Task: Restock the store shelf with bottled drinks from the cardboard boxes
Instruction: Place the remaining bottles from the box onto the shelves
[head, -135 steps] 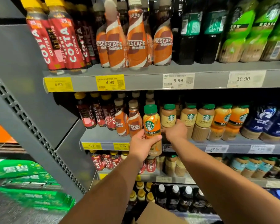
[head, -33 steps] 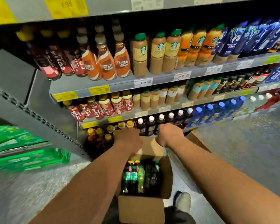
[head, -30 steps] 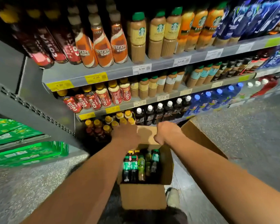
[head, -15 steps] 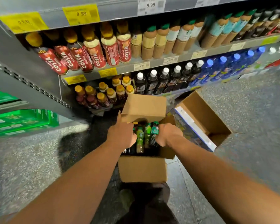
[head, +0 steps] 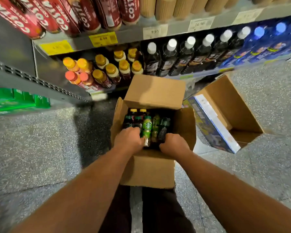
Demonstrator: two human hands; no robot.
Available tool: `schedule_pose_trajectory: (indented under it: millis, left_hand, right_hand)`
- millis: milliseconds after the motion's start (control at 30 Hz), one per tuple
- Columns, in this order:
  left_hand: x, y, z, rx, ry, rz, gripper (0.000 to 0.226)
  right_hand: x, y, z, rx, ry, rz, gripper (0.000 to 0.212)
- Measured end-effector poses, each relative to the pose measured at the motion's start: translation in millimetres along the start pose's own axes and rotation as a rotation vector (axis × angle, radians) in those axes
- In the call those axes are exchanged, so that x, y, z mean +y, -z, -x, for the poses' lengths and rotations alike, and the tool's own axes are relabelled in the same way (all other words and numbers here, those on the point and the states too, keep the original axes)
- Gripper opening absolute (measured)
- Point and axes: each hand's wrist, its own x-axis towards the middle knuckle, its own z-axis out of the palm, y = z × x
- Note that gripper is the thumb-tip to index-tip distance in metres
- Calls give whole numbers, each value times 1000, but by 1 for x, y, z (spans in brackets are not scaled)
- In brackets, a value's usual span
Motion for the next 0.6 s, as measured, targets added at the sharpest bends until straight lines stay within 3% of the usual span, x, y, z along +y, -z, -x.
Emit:
schedule_pose_trajectory:
  millis: [233, 400, 533, 600]
  left_hand:
    - [-13, -81, -87, -68, 99, 349, 36]
    - [-26, -121, -142, 85, 187, 525, 39]
    - [-37, -133, -163, 110, 214, 515, 38]
    - [-37, -138, -167, 86, 198, 534, 38]
  right_hand:
    - [-1, -63, -106, 30, 12, -261, 29]
    - [8, -86, -164, 353, -160, -395, 45]
    - [28, -92, -183, 384, -361, -513, 46]
    - [29, -95, -183, 491, -274, -512, 42]
